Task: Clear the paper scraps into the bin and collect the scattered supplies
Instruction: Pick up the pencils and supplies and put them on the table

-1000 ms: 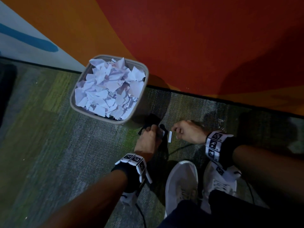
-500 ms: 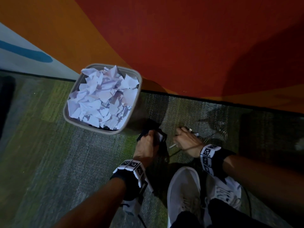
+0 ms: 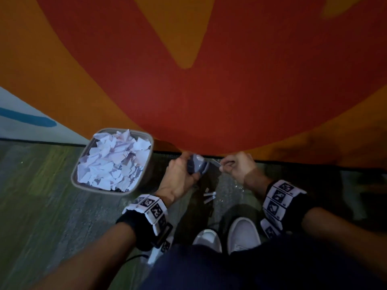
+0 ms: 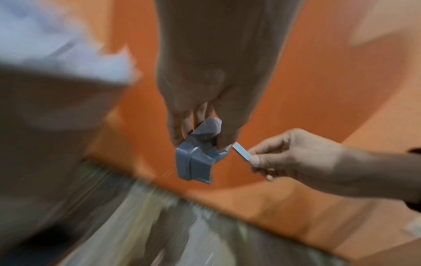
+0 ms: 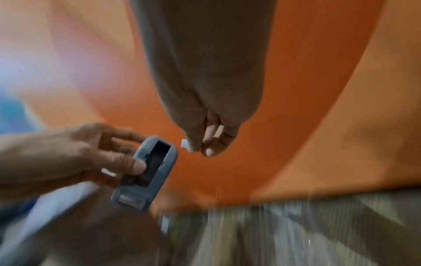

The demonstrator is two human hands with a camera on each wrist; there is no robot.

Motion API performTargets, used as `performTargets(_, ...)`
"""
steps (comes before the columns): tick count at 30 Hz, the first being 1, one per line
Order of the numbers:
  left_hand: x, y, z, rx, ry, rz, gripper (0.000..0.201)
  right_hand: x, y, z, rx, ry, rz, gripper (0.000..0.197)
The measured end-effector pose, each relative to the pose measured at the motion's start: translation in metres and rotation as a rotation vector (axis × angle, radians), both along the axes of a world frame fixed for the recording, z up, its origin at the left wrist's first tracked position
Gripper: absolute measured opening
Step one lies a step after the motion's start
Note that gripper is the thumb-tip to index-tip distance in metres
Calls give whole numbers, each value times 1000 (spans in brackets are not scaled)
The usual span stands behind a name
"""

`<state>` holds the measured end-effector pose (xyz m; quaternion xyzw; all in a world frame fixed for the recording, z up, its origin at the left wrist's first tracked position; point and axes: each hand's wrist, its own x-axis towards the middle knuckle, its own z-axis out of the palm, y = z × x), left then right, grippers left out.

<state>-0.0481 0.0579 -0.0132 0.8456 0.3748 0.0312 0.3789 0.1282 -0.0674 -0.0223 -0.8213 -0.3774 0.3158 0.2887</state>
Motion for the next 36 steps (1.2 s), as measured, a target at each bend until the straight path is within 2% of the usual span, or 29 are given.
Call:
performTargets(4, 37, -12, 90, 63, -120, -63, 56, 27, -46, 103, 165, -113, -146, 14)
performTargets(8, 74, -39, 187, 138, -195, -231, 71, 39, -101, 190, 308, -147, -327, 4)
performTargets(10, 90, -58, 236, 218, -209, -358, 73, 38, -129, 226, 355, -168, -368, 5)
performTargets(13, 115, -101, 309, 343, -212, -512, 64, 33, -185, 280, 418, -270, -438, 6)
performTargets(18, 148, -181, 387, 375, -290, -635, 57, 24, -282, 333, 439, -407, -584, 5)
performTargets(20, 157, -216, 401, 271, -333, -650, 54, 24, -323, 346, 407, -464, -633, 2)
performTargets(22, 166, -251, 403, 79, -359, -664, 53, 25, -363, 353, 344, -544, -647, 6)
performTargets(25, 184, -299, 392, -143, -364, -673, 44, 32, -411, 355, 178, -619, -693, 22)
performTargets(28, 201, -338, 377, -299, -336, -628, 42, 45, -437, 347, 12, -609, -704, 21)
performTargets(31, 217, -367, 361, -293, -311, -631, 37, 55, -449, 339, -46, -575, -676, 16)
performTargets(36, 239, -394, 340, -163, -251, -666, 34, 68, -456, 339, 80, -622, -749, 17)
